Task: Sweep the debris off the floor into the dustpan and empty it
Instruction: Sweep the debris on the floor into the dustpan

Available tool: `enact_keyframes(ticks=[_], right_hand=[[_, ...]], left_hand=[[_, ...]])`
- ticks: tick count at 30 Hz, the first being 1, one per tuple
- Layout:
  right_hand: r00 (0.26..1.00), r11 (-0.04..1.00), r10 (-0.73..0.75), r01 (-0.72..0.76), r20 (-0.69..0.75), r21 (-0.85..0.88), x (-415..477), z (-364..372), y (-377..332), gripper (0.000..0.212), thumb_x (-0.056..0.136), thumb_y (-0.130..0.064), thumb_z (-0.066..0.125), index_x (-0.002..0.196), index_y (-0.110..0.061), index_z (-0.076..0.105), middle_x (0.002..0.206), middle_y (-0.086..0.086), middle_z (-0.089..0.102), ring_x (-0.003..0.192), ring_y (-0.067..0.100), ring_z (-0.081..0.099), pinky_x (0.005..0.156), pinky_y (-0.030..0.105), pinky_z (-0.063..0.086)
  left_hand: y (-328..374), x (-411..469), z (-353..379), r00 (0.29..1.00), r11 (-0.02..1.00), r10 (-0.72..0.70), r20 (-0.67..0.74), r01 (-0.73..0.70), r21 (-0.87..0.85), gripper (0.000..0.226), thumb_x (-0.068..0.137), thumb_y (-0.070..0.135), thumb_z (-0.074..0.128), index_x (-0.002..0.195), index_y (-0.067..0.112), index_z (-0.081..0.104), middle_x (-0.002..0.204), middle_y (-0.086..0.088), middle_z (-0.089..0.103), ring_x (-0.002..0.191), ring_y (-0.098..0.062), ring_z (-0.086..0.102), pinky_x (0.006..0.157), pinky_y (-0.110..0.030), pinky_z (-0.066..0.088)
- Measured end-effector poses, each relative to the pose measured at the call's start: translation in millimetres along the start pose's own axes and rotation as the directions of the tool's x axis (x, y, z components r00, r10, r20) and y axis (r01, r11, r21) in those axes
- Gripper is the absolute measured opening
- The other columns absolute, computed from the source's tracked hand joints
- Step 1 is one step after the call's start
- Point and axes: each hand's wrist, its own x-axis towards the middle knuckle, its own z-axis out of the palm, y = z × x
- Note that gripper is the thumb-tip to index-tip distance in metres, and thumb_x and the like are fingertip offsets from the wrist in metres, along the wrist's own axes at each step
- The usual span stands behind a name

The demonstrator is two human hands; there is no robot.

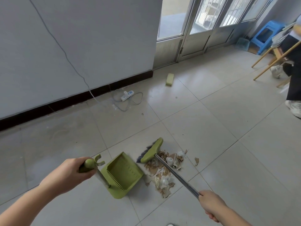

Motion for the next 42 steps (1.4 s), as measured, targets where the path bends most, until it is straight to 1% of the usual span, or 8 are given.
enact_keyframes(ticks=[9, 13, 19, 22, 30, 36, 39, 42], right_hand=[[1.000, 1.000, 0.000, 0.000, 0.001, -0.027, 4.9, -16.9, 11.2, 0.030, 0.084, -0.021, 0.030, 0.089, -0.024, 0.060, 0.067, 0.004, 0.059, 0.040, 0.018, 0.048, 0.040, 0.016, 0.035], [1.000, 0.999, -0.019, 0.019, 0.021, -0.027, 7.5, -25.4, 6.7, 0.026, 0.084, -0.019, 0.030, 0.084, -0.025, 0.055, 0.070, 0.003, 0.056, 0.045, 0.019, 0.049, 0.043, 0.016, 0.036], [0.999, 0.998, -0.026, 0.029, 0.040, -0.061, 8.4, -41.3, 1.9, 0.035, 0.089, -0.018, 0.034, 0.110, -0.022, 0.062, 0.086, 0.002, 0.061, 0.057, 0.019, 0.054, 0.049, 0.019, 0.040], [1.000, 0.997, -0.017, 0.019, 0.023, -0.079, 9.5, -46.4, 4.6, 0.033, 0.091, -0.019, 0.037, 0.113, -0.020, 0.062, 0.097, 0.005, 0.066, 0.060, 0.020, 0.057, 0.050, 0.020, 0.042], [0.999, 0.996, 0.001, -0.004, -0.034, -0.088, 0.4, -43.6, -1.0, 0.034, 0.091, -0.017, 0.038, 0.114, -0.018, 0.063, 0.075, 0.001, 0.055, 0.053, 0.017, 0.052, 0.048, 0.020, 0.040], [0.997, 0.996, 0.050, -0.054, -0.060, -0.073, -11.2, -18.8, -6.5, 0.023, 0.090, -0.019, 0.040, 0.101, -0.022, 0.061, 0.089, 0.003, 0.058, 0.072, 0.025, 0.056, 0.049, 0.019, 0.034], [0.995, 0.996, 0.077, -0.079, -0.062, -0.038, -18.1, -2.8, -7.8, 0.030, 0.090, -0.019, 0.040, 0.108, -0.022, 0.064, 0.090, 0.002, 0.059, 0.073, 0.024, 0.056, 0.050, 0.019, 0.034], [0.994, 0.996, 0.094, -0.093, -0.051, 0.017, -27.7, 11.2, -9.2, 0.028, 0.088, -0.017, 0.040, 0.102, -0.023, 0.063, 0.089, 0.002, 0.060, 0.069, 0.023, 0.057, 0.052, 0.018, 0.036]], left_hand=[[25.2, 19.8, -4.5, 1.000, 1.000, 0.022, 0.014, -0.022, -0.003, 0.003, 0.082, 0.034, 0.069, 0.080, 0.033, 0.068, 0.058, 0.011, 0.060, 0.044, -0.005, 0.043, 0.046, -0.020, 0.036], [35.7, 27.5, -8.1, 0.999, 0.999, 0.031, 0.021, -0.032, 0.033, 0.005, 0.081, 0.034, 0.071, 0.079, 0.036, 0.068, 0.067, 0.005, 0.065, 0.055, -0.011, 0.052, 0.052, -0.024, 0.042], [46.0, 35.5, -8.8, 0.997, 0.994, 0.056, 0.048, -0.060, 0.086, 0.023, 0.078, 0.034, 0.076, 0.090, 0.049, 0.063, 0.066, 0.005, 0.067, 0.060, -0.016, 0.060, 0.054, -0.027, 0.049], [51.6, 40.9, -8.6, 0.994, 0.991, 0.092, 0.051, -0.097, 0.098, 0.035, 0.075, 0.029, 0.080, 0.090, 0.055, 0.061, 0.064, 0.007, 0.068, 0.058, -0.013, 0.060, 0.052, -0.020, 0.045], [46.6, 62.9, -18.0, 0.984, 0.977, 0.151, 0.090, -0.163, 0.137, 0.041, 0.073, 0.028, 0.082, 0.086, 0.061, 0.061, 0.065, 0.012, 0.069, 0.064, -0.012, 0.065, 0.054, -0.017, 0.044], [27.6, 82.9, -27.2, 0.973, 0.960, 0.199, 0.118, -0.217, 0.175, 0.033, 0.073, 0.036, 0.081, 0.089, 0.057, 0.061, 0.066, 0.013, 0.070, 0.067, -0.011, 0.066, 0.053, -0.015, 0.043], [15.0, 88.7, -30.1, 0.968, 0.953, 0.214, 0.129, -0.236, 0.188, 0.032, 0.072, 0.036, 0.082, 0.085, 0.057, 0.063, 0.068, 0.014, 0.071, 0.068, -0.009, 0.066, 0.059, -0.019, 0.047], [9.9, 92.0, -35.2, 0.967, 0.953, 0.219, 0.133, -0.241, 0.184, 0.027, 0.071, 0.032, 0.083, 0.076, 0.052, 0.066, 0.065, 0.012, 0.070, 0.066, -0.010, 0.065, 0.058, -0.019, 0.047]])
